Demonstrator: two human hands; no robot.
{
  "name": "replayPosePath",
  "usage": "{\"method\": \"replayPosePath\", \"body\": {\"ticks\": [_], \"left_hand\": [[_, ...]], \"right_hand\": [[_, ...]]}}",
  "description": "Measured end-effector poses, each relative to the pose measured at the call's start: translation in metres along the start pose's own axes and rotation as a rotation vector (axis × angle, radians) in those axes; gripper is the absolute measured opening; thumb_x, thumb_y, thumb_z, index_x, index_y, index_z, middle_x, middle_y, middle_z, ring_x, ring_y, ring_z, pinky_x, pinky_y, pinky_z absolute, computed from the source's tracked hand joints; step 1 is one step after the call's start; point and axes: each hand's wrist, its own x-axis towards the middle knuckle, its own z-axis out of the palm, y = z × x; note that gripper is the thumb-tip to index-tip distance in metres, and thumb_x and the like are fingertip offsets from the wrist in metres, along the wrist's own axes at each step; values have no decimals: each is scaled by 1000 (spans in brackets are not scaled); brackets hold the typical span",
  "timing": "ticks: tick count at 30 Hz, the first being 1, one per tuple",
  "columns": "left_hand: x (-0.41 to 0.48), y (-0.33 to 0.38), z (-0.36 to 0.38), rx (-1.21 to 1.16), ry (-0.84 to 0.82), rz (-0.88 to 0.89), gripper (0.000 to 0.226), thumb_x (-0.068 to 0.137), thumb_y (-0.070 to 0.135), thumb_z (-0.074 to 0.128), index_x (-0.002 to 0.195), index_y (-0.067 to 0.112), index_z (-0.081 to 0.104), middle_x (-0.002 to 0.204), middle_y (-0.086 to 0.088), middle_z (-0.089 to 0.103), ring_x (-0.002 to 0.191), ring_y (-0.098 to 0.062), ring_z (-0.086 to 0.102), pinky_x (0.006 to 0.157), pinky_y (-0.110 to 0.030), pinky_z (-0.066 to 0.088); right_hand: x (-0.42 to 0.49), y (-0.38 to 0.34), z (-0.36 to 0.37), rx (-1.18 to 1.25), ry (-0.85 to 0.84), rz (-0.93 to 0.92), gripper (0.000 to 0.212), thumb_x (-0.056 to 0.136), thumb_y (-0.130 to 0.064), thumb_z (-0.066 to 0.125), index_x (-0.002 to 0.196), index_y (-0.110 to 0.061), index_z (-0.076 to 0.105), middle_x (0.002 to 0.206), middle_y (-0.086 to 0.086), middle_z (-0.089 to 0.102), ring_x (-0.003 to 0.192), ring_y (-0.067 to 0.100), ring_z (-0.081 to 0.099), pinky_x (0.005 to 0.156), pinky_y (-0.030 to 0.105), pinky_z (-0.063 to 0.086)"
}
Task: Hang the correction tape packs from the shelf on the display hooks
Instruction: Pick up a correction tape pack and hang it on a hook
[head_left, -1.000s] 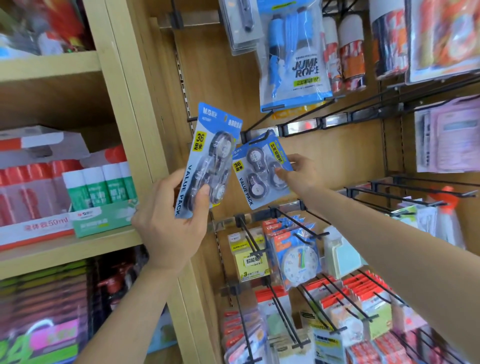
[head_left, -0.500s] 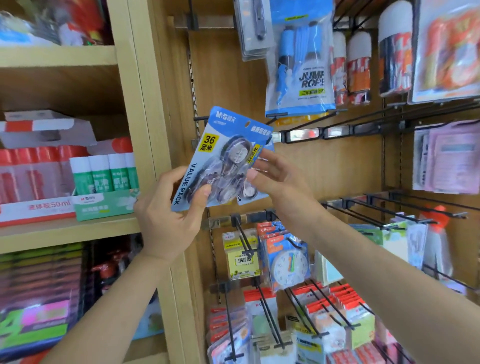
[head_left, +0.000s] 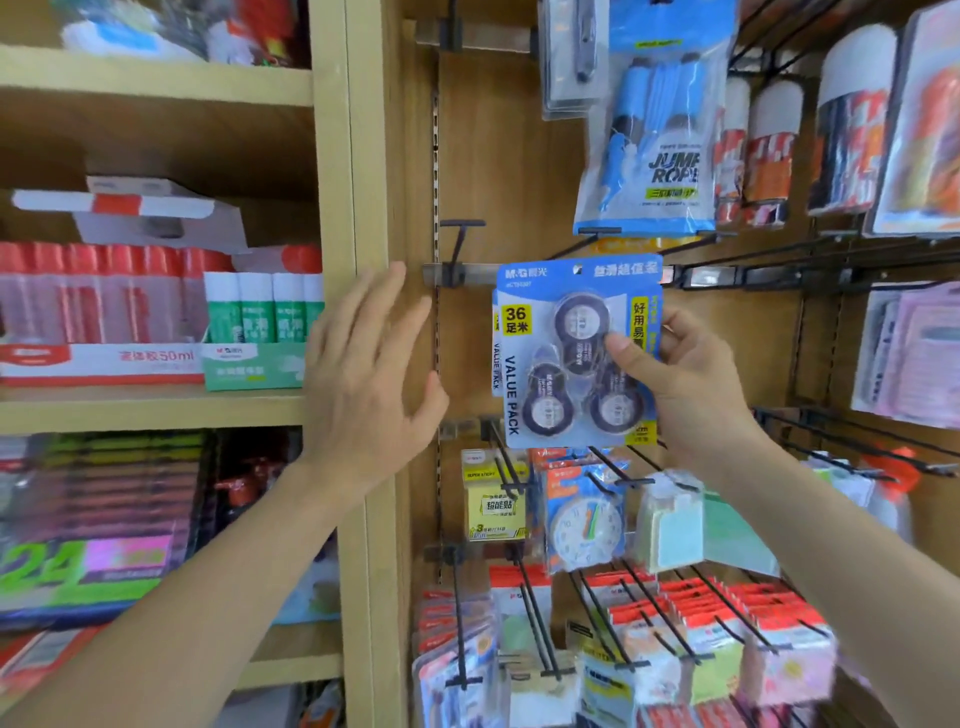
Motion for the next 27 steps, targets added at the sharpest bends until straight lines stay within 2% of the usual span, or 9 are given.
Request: {"method": "replayPosePath", "body": {"ticks": [2, 5, 10, 13, 17, 27], "left_hand": [[-3, 1, 1, 143, -106, -45, 65, 86, 35, 61, 146, 11, 52, 166, -13, 23, 155, -32, 17, 125, -46, 14], [-5, 2, 4, 225, -160, -29, 63, 88, 37, 56, 147, 16, 51, 169, -14, 9, 156, -33, 6, 126, -51, 13], [-7, 0, 6, 207, -144, -24, 59, 87, 33, 57, 143, 16, 56, 168, -15, 14, 156, -34, 9, 125, -53, 16], [-7, -1, 6, 204, -138, -24, 59, 86, 33, 56, 142, 15, 57, 168, -15, 15, 156, -34, 9, 125, -53, 16], [-8, -1, 7, 203, -126, -33, 59, 86, 33, 56, 142, 14, 58, 168, -15, 16, 156, -34, 11, 125, -54, 17], [-8, -1, 8, 196, -92, -25, 56, 86, 32, 55, 138, 11, 61, 167, -16, 17, 156, -34, 12, 125, -53, 17]], "right_hand": [[5, 3, -3, -33, 22, -8, 30, 89, -8, 70, 118, -6, 62, 107, 11, 75, 98, 29, 72, 88, 51, 58], [15, 10, 1, -57, 34, -23, 29, 90, -9, 70, 118, -6, 63, 108, 12, 75, 99, 30, 72, 89, 52, 58], [26, 21, 8, -2, 66, -13, 24, 92, -12, 68, 116, -13, 64, 104, 7, 76, 94, 26, 74, 84, 47, 60], [28, 24, 10, 25, 90, -10, 26, 92, -11, 68, 118, -11, 63, 104, 8, 76, 93, 26, 74, 82, 45, 61], [27, 31, 8, 22, 82, 5, 23, 92, -10, 68, 115, -14, 64, 107, 10, 75, 99, 31, 72, 85, 49, 60], [28, 25, -1, 16, 120, -32, 23, 93, -13, 69, 115, -15, 65, 106, 9, 76, 98, 31, 73, 86, 52, 59]]}}
